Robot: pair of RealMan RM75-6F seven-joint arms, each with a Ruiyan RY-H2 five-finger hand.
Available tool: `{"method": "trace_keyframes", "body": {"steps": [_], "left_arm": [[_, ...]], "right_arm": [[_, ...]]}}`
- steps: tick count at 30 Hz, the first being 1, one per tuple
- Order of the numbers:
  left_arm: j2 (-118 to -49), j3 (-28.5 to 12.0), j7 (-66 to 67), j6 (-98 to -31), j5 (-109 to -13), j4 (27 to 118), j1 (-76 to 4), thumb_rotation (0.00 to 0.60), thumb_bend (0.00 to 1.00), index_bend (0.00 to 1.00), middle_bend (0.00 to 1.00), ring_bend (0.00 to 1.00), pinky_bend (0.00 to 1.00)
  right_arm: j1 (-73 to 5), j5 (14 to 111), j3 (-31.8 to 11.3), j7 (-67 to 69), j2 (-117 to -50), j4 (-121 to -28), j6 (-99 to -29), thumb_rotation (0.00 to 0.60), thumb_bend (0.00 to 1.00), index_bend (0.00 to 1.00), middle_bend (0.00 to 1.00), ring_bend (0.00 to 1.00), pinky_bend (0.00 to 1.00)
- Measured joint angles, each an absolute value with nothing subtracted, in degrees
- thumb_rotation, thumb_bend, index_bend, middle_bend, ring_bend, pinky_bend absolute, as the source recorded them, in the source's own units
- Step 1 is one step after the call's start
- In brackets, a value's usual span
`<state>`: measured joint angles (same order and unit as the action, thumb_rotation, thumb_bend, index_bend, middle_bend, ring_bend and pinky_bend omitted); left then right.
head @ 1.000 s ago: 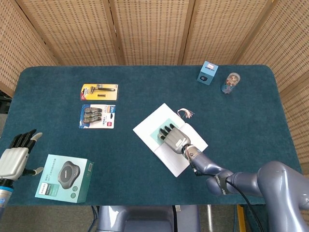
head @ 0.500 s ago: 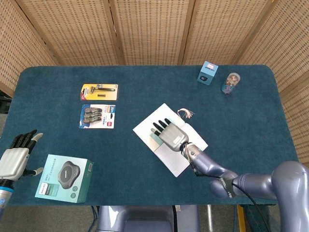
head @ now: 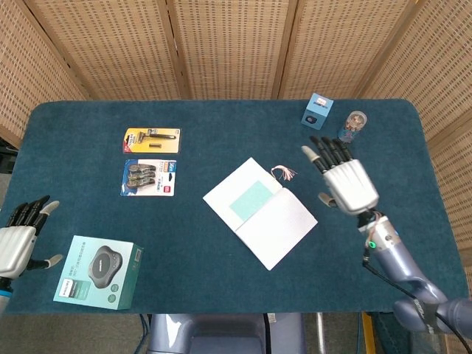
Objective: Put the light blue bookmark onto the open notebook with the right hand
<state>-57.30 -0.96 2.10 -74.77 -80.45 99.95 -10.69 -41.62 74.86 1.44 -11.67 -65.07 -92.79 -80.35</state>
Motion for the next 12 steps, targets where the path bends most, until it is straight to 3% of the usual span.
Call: {"method": "trace_keyframes", "body": {"steps": [6,12], "left_arm": [[-57.8,-1.0,2.2,-76.5,-80.9,99.2,-9.9,0.6,0.0,0.0,0.0,0.0,0.0],[-58.3,-0.4,3.5,-77.9,-82.6,99.2,-9.1,0.6,0.0,0.0,0.0,0.0,0.0]], "right_arm": [[-28.9,78.4,3.9,-1.3,-64.3,-88.8,-90.7,0.6,0.0,0.0,0.0,0.0,0.09],[-20.0,79.0,5.4,6.1,-66.2,-84.9,-94.5,0.6,0.0,0.0,0.0,0.0,0.08]]}}
